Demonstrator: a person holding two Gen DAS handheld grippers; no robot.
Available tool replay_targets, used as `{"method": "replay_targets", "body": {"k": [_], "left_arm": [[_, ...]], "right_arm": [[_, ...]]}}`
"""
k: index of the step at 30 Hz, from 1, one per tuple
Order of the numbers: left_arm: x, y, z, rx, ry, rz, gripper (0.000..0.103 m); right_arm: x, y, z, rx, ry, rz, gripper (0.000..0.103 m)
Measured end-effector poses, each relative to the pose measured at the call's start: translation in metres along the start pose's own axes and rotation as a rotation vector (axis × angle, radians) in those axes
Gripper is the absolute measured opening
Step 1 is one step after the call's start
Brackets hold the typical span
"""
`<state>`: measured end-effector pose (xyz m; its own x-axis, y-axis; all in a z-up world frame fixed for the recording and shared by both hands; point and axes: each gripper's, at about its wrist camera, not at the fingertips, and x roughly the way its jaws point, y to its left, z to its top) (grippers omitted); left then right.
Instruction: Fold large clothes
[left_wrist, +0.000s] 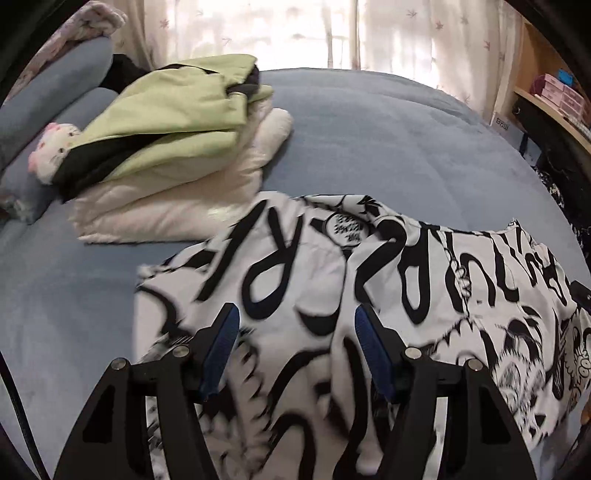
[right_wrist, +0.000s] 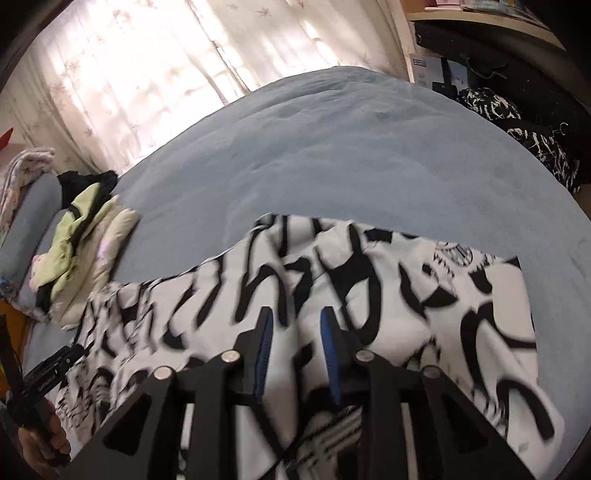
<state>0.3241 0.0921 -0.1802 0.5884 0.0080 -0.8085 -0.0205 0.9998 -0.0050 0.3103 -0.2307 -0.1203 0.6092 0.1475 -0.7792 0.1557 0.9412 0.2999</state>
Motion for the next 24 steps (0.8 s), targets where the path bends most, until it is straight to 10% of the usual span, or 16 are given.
{"method": "replay_targets", "body": {"k": [17,24], "left_arm": [[-0.109,0.024,-0.096,-0.119,0.039,-0.068,0.069],[-0.084,0.044,-0.152,-0.276,0.147,-0.265,0.070]], "right_arm": [[-0.084,0.090,-0.104,-0.139,0.009,0.163,0.029],[-0.084,0.100,-0.133,-0.159,0.022,0.156,0.029]]}}
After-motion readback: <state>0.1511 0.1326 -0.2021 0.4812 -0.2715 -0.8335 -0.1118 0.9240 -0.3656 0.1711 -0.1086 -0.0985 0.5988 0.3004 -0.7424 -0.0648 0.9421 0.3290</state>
